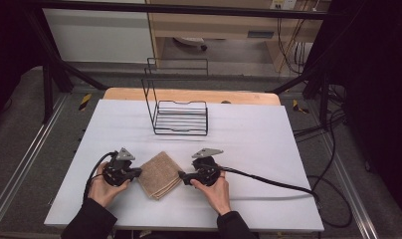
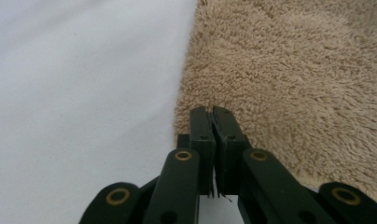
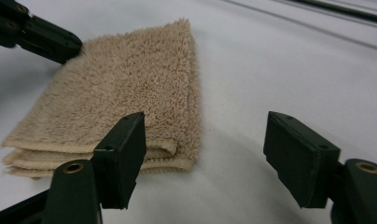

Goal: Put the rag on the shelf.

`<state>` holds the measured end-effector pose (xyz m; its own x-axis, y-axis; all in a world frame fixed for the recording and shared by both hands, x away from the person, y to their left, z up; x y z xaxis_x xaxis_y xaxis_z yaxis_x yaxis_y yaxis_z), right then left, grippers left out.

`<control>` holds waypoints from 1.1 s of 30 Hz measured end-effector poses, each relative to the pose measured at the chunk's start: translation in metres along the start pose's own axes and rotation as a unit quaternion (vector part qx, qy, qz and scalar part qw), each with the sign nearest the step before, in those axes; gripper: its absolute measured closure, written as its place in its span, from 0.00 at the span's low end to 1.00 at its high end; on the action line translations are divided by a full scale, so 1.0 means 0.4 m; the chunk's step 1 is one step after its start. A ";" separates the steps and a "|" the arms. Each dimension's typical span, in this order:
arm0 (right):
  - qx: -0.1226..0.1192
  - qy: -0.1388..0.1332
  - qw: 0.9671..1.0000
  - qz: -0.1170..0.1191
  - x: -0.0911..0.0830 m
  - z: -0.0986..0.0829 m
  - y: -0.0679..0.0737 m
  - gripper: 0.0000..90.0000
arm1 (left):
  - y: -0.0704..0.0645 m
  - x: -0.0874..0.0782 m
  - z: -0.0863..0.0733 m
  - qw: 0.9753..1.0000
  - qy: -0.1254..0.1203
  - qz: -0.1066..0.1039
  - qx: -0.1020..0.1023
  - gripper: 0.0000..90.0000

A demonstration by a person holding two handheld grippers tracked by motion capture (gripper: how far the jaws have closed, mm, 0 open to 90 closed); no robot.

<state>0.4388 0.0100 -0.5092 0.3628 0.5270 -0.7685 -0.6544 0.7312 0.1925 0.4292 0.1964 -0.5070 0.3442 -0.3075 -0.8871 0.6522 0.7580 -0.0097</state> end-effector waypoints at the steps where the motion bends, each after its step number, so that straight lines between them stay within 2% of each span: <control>1: 0.002 -0.001 1.000 0.000 0.008 0.001 0.002 0.37 | 0.001 -0.006 0.004 1.000 -0.007 0.005 0.005 0.95; 3: 0.013 -0.001 1.000 0.004 0.016 -0.001 0.006 0.42 | 0.007 -0.018 0.015 1.000 -0.029 0.011 0.006 0.87; 5: 0.019 0.001 1.000 0.009 0.019 -0.003 0.010 0.47 | 0.019 -0.025 0.028 0.999 -0.048 0.008 -0.003 0.75; 7: 0.023 0.002 1.000 0.014 0.019 -0.004 0.013 0.50 | 0.029 -0.020 0.031 0.999 -0.050 0.004 -0.009 0.69; 9: 0.026 0.003 1.000 0.017 0.019 -0.004 0.015 0.54 | 0.034 -0.004 0.027 0.999 -0.043 -0.005 -0.013 0.68; 10: 0.028 0.007 0.999 0.019 0.020 -0.006 0.016 0.58 | 0.035 0.002 0.022 0.999 -0.037 -0.009 -0.013 0.70; 12: 0.029 0.009 0.999 0.020 0.023 -0.009 0.018 0.60 | 0.036 0.019 0.013 0.999 -0.026 -0.019 -0.015 0.70; 15: 0.029 0.014 0.999 0.022 0.029 -0.017 0.022 0.64 | 0.031 0.022 0.012 0.999 -0.026 -0.031 -0.015 0.75; 19: 0.034 0.015 0.999 0.029 0.031 -0.018 0.025 0.79 | 0.018 0.027 0.007 0.998 -0.019 -0.053 -0.019 0.86; 23: 0.036 0.009 0.999 0.036 0.034 -0.016 0.029 0.92 | 0.015 0.023 0.004 0.998 -0.014 -0.058 -0.022 0.94; 26: 0.032 0.004 0.999 0.038 0.021 -0.007 0.029 0.95 | 0.012 0.017 0.002 0.998 -0.016 -0.063 -0.028 0.97; 28: 0.031 0.004 0.999 0.039 0.016 -0.005 0.029 0.95 | 0.004 0.012 0.001 0.997 -0.020 -0.074 -0.034 0.97; 31: 0.023 0.002 0.999 0.047 -0.020 0.012 0.028 0.96 | -0.013 -0.001 0.003 0.995 -0.029 -0.086 -0.040 0.97; 33: 0.015 0.003 0.999 0.043 -0.041 0.021 0.021 0.96 | -0.032 -0.014 0.009 0.993 -0.040 -0.101 -0.045 0.97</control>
<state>0.4328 0.0112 -0.4900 0.3011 0.5859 -0.7524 -0.6633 0.6956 0.2762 0.4212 0.1863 -0.5005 0.2665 -0.5005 -0.8237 0.6517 0.7232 -0.2286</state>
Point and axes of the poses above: each handheld gripper's, and its own axes: x roughly forward along the jaws, z roughly out of its top, y roughly to its left, the point moved 10 cm from there along x, roughly forward along the jaws, and after that the axes turned 11 degrees about y, right-handed, at the moved point
